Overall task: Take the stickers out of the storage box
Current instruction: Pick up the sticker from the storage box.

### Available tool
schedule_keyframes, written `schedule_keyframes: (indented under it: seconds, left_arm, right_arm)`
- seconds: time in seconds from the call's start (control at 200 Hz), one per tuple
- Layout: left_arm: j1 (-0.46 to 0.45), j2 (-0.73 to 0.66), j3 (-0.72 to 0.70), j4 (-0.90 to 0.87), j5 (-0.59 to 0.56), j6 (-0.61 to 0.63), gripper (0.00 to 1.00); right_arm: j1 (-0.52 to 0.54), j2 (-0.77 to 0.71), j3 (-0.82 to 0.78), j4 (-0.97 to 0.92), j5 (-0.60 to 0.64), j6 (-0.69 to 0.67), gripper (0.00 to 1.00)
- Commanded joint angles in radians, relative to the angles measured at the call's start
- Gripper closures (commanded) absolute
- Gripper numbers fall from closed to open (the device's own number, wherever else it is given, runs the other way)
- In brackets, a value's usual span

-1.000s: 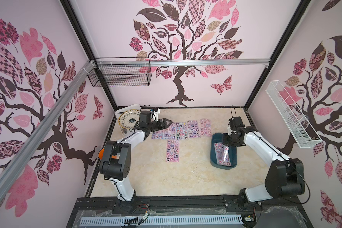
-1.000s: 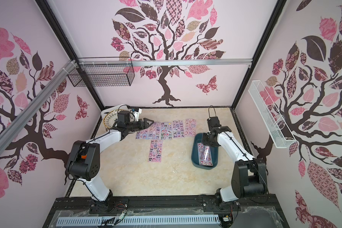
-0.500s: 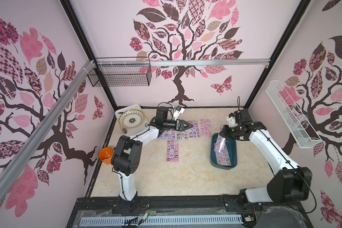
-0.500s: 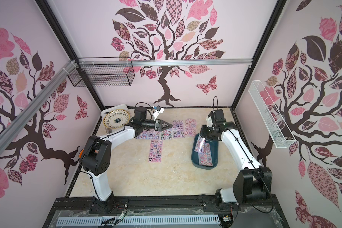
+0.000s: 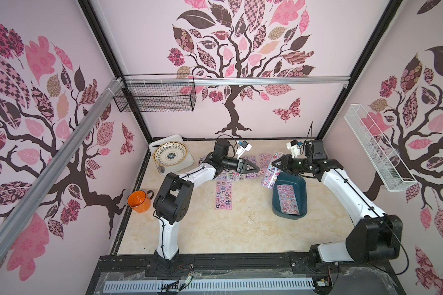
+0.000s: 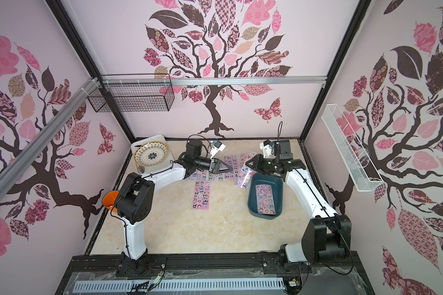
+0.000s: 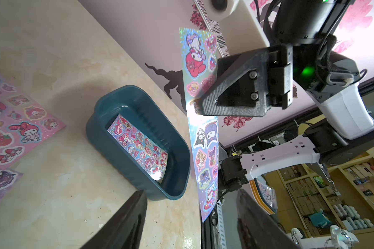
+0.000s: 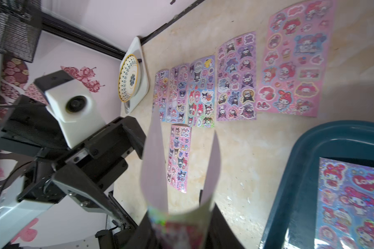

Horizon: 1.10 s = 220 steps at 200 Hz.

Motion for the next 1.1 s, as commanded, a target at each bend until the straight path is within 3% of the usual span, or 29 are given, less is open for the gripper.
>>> schedule_keyframes:
  seconds: [0.0,0.46,0.85,1.095]
  left_arm:
    - [-0.006,0.013,0.022,0.027,0.024,-0.010,0.30]
    - [-0.032,0.043,0.056,0.051,0.034,-0.048,0.37]
    - [-0.032,0.060,0.066,0.068,0.052,-0.070,0.58]
    - [-0.028,0.055,0.065,0.068,0.043,-0.064,0.64]
  right_arm:
    - [-0.001,0.007,-0.003,0.078,-0.071,0.047,0.69]
    - [0.035,0.040,-0.025,0.172,-0.079,0.108,0.68]
    - [0.083,0.089,0.004,0.186,-0.066,0.114,0.68]
    - [0.084,0.092,0.005,0.173,-0.048,0.105,0.67]
